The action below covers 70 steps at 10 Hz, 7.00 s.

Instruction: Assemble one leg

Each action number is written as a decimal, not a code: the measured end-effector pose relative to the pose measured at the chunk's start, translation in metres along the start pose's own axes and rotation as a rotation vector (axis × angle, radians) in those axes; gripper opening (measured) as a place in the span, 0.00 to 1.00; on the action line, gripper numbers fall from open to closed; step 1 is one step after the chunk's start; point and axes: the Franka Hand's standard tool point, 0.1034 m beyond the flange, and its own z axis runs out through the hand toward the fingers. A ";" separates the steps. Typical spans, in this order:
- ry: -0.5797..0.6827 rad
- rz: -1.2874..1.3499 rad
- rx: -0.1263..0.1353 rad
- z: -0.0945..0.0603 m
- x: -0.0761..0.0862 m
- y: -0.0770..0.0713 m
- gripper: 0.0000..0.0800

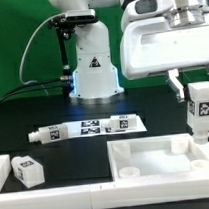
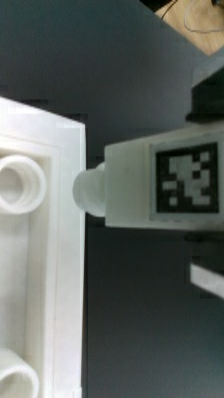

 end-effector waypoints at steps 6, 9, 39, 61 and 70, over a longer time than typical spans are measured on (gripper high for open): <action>0.036 -0.029 0.013 0.023 -0.021 -0.016 0.36; 0.027 -0.040 0.009 0.031 -0.027 -0.013 0.36; -0.440 0.038 0.012 0.048 -0.019 0.000 0.81; -0.364 1.185 -0.117 0.056 -0.030 -0.003 0.78; -0.374 0.080 0.038 0.050 -0.028 -0.007 0.81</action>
Offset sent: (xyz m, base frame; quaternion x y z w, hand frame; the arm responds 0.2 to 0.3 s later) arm -0.0040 -0.0037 -0.0172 -0.0274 0.0410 -0.0178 0.9986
